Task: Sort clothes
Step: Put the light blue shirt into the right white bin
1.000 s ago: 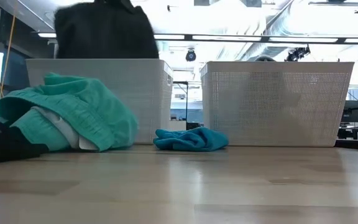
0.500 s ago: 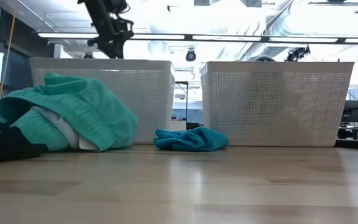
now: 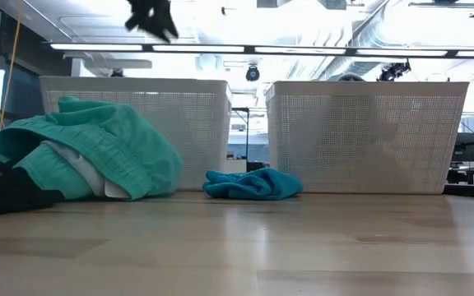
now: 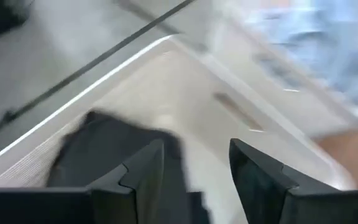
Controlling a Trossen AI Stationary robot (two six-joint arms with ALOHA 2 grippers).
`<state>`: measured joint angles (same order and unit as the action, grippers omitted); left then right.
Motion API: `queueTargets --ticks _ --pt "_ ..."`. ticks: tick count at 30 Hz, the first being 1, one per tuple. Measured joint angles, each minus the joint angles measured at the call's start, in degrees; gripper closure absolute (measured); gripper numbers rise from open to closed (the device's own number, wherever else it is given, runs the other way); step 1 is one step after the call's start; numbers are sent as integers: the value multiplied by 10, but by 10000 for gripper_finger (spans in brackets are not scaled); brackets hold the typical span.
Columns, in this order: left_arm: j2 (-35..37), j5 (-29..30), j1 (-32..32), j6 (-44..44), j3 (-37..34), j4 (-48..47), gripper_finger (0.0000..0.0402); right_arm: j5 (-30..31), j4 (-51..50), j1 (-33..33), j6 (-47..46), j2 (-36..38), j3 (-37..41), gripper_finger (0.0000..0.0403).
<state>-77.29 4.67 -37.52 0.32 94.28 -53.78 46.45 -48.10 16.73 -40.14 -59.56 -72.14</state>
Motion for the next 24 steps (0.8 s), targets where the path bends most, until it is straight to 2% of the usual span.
queueTargets --ticks 7,12,15,17,19,22,24 --pt "22 18 207 -10 0 -4 275 -10 0 0 85 -45 0 194" --pt "-2 63 352 -89 0 -47 291 -74 12 -9 172 -78 0 194" --pt "-26 86 421 -190 0 -110 298 -119 24 -21 193 -96 0 194" --pt "-38 109 460 -302 -12 -164 301 -140 33 -28 201 -105 0 194" --pt "-45 124 491 -423 -44 -209 302 -155 35 -34 213 -112 0 194" --pt "-45 140 524 -585 -113 -214 299 -158 34 -39 234 -116 0 194" --pt "-44 152 536 -659 -162 -207 292 -158 34 -40 253 -115 0 194"
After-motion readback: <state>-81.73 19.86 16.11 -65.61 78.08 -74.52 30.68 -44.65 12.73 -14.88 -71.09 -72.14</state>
